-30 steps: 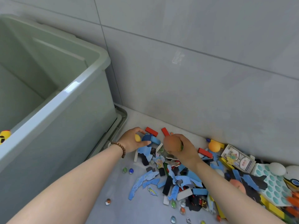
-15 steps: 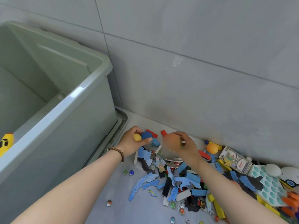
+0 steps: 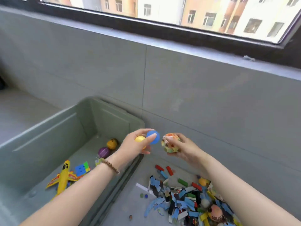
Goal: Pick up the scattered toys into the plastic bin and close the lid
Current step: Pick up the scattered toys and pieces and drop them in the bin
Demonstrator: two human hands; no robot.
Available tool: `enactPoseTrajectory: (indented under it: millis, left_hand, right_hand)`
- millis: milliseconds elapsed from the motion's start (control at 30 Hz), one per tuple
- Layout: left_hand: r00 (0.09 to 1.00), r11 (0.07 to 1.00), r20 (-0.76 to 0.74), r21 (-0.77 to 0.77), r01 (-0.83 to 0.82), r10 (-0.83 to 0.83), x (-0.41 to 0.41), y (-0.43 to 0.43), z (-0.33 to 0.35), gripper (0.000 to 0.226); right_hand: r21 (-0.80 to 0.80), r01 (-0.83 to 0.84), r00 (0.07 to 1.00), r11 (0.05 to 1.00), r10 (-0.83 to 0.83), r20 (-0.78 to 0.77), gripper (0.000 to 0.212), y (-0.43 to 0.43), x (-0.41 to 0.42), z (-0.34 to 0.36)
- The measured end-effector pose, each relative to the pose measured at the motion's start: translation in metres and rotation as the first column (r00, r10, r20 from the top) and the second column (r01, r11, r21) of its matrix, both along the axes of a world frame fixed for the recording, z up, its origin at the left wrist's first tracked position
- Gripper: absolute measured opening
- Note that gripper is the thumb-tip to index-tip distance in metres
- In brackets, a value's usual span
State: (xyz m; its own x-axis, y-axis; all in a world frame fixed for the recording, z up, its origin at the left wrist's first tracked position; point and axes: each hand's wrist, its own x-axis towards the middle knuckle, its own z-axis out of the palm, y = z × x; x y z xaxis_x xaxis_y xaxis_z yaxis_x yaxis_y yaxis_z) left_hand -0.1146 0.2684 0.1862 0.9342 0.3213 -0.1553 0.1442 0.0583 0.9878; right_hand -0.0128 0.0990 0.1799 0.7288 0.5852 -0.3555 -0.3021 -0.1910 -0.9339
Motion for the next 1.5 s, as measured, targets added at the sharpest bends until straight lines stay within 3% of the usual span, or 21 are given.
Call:
enactPoseTrajectory:
  millis: [67, 200, 300, 433, 500, 633, 733, 833, 933, 1067, 1233, 1333, 1500]
  left_hand:
    - [0.998, 0.993, -0.037, 0.109, -0.047, 0.052, -0.028, 0.027, 0.000, 0.018]
    - [0.924, 0.912, -0.177, 0.302, -0.276, 0.338, -0.107, 0.123, -0.034, 0.021]
    - [0.839, 0.859, -0.241, 0.300, -0.414, 0.489, -0.139, 0.172, -0.068, 0.029]
    - [0.805, 0.853, -0.291, 0.259, -0.454, 0.517, -0.137, 0.204, -0.102, 0.027]
    - [0.808, 0.854, -0.282, 0.230, -0.466, 0.517, -0.129, 0.216, -0.116, 0.023]
    - [0.788, 0.846, -0.315, 0.272, -0.459, 0.529, -0.123, 0.231, -0.124, 0.039]
    - [0.775, 0.845, -0.390, 0.421, -0.330, 0.497, -0.123, 0.231, -0.127, 0.052]
    - [0.817, 0.823, -0.357, 0.521, -0.229, 0.453, -0.110, 0.217, -0.111, 0.055]
    - [0.883, 0.766, -0.265, 0.626, -0.149, 0.388, -0.086, 0.186, -0.082, 0.055]
    - [0.953, 0.650, -0.188, 0.760, -0.012, 0.238, -0.046, 0.121, -0.050, 0.054]
    - [0.991, 0.496, -0.132, 0.862, 0.106, 0.018, 0.006, 0.016, -0.046, 0.055]
    - [0.966, 0.447, -0.228, 0.856, 0.258, -0.122, 0.030, -0.053, -0.068, 0.058]
    - [0.838, 0.390, -0.470, 0.742, 0.545, -0.277, 0.052, -0.146, -0.128, 0.061]
  right_hand:
    - [-0.070, -0.106, 0.993, 0.992, 0.109, 0.049, 0.043, 0.026, -0.013, 0.009]
    - [-0.222, -0.294, 0.939, 0.930, 0.324, 0.112, 0.049, 0.125, -0.056, 0.014]
    - [-0.315, -0.352, 0.906, 0.881, 0.406, 0.124, 0.053, 0.191, -0.073, -0.005]
    - [-0.489, -0.430, 0.855, 0.759, 0.516, 0.049, 0.055, 0.243, -0.076, -0.051]
    - [-0.476, -0.371, 0.897, 0.798, 0.441, 0.040, 0.057, 0.253, -0.072, -0.071]
    - [-0.491, -0.258, 0.909, 0.832, 0.381, 0.167, 0.055, 0.253, -0.065, -0.082]
    - [-0.536, -0.259, 0.796, 0.804, 0.492, 0.354, 0.051, 0.242, -0.061, -0.073]
    - [-0.614, -0.219, 0.628, 0.758, 0.591, 0.507, 0.052, 0.215, -0.049, -0.051]
    - [-0.646, -0.148, 0.625, 0.749, 0.577, 0.526, 0.054, 0.163, -0.024, -0.030]
    - [-0.717, -0.041, 0.685, 0.696, 0.542, 0.487, 0.057, 0.062, 0.004, -0.009]
    - [-0.738, 0.072, 0.820, 0.671, 0.382, 0.427, 0.059, -0.087, 0.014, -0.011]
    - [-0.769, 0.103, 0.883, 0.631, 0.298, 0.363, 0.062, -0.167, 0.008, -0.034]
    - [-0.782, 0.131, 0.958, 0.610, 0.125, 0.259, 0.062, -0.249, -0.008, -0.096]
